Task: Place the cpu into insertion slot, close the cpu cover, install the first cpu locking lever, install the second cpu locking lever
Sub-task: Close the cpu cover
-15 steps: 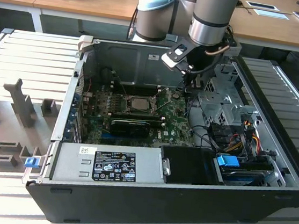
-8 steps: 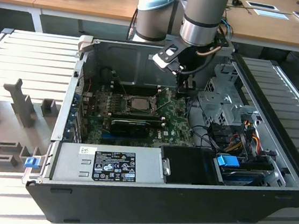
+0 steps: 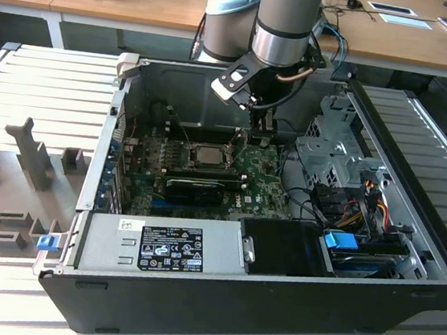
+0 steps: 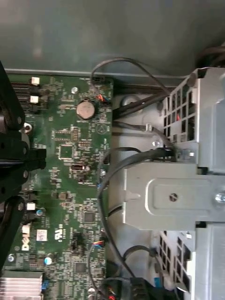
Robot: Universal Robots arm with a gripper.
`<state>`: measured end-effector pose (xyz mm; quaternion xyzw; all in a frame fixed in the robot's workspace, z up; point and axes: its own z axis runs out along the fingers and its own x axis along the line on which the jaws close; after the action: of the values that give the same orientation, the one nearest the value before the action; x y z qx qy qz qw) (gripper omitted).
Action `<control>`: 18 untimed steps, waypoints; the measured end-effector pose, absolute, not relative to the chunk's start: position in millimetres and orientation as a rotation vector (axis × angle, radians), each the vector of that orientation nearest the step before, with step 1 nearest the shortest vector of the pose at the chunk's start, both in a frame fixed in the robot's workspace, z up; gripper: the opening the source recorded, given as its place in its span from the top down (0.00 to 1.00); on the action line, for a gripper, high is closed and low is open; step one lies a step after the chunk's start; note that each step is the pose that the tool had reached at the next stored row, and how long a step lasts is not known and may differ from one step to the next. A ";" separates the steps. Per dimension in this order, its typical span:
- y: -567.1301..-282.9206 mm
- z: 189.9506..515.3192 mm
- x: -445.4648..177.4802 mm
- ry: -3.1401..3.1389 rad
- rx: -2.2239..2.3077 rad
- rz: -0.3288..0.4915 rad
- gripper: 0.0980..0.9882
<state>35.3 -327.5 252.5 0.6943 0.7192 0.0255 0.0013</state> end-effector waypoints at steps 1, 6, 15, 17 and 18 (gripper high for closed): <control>-327.5 252.6 34.0 2.258 2.179 0.080 0.99; -327.5 252.5 26.0 2.258 2.179 0.080 0.99; -327.5 252.6 19.6 2.258 2.179 0.080 0.99; -327.5 252.6 19.2 2.258 2.179 0.080 0.99; -327.5 252.6 19.0 2.258 2.179 0.080 0.99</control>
<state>19.0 -327.5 252.6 0.6942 0.7193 0.0254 0.0013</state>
